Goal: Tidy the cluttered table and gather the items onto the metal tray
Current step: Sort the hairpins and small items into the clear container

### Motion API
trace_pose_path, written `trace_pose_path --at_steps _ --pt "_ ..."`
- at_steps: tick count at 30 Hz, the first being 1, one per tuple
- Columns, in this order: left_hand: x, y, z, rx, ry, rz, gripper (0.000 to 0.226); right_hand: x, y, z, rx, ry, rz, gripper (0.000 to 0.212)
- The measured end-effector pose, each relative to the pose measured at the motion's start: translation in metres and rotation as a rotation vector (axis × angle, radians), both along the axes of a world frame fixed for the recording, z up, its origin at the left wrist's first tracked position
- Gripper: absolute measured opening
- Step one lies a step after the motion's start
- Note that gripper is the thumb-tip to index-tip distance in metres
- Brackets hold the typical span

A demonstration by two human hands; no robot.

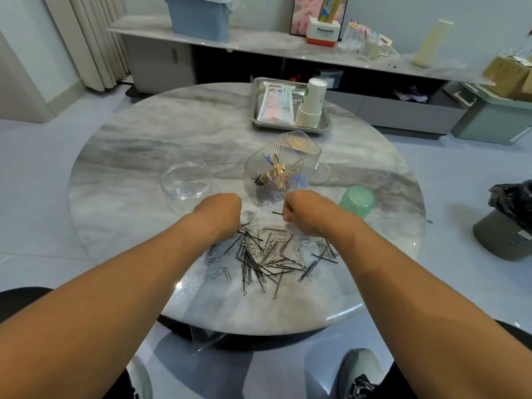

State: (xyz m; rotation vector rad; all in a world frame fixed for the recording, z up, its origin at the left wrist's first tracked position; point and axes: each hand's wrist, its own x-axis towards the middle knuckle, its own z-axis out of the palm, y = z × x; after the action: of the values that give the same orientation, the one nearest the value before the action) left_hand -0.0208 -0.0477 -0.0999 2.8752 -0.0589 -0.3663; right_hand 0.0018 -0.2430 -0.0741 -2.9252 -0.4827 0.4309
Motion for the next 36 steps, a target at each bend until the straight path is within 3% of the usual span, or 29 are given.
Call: trace_pose_path --at_steps 2,6,17,25,31,33,36 --pt "-0.002 -0.002 -0.002 0.056 -0.007 -0.018 0.029 -0.001 -0.005 0.005 0.081 0.057 -0.006 0.007" --pt "-0.001 -0.002 -0.002 0.038 0.012 0.000 0.031 -0.005 -0.010 0.008 0.115 0.120 0.009 0.024" --pt "0.008 0.035 0.017 -0.698 0.069 0.336 0.009 -0.012 -0.017 -0.014 0.087 0.169 0.033 0.008" --pt "-0.012 0.047 0.026 -0.688 0.208 0.381 0.017 -0.010 -0.008 -0.011 0.224 0.071 -0.022 0.008" --pt "-0.018 0.048 0.030 -0.751 0.237 0.381 0.023 -0.010 0.011 -0.016 0.111 0.036 0.009 0.014" --pt "-0.018 0.048 0.028 -0.840 0.245 0.373 0.022 -0.010 0.019 -0.015 0.011 0.025 0.056 0.007" --pt "-0.018 0.046 0.026 -0.927 0.224 0.331 0.018 -0.014 0.025 -0.012 -0.183 -0.007 0.147 0.020"
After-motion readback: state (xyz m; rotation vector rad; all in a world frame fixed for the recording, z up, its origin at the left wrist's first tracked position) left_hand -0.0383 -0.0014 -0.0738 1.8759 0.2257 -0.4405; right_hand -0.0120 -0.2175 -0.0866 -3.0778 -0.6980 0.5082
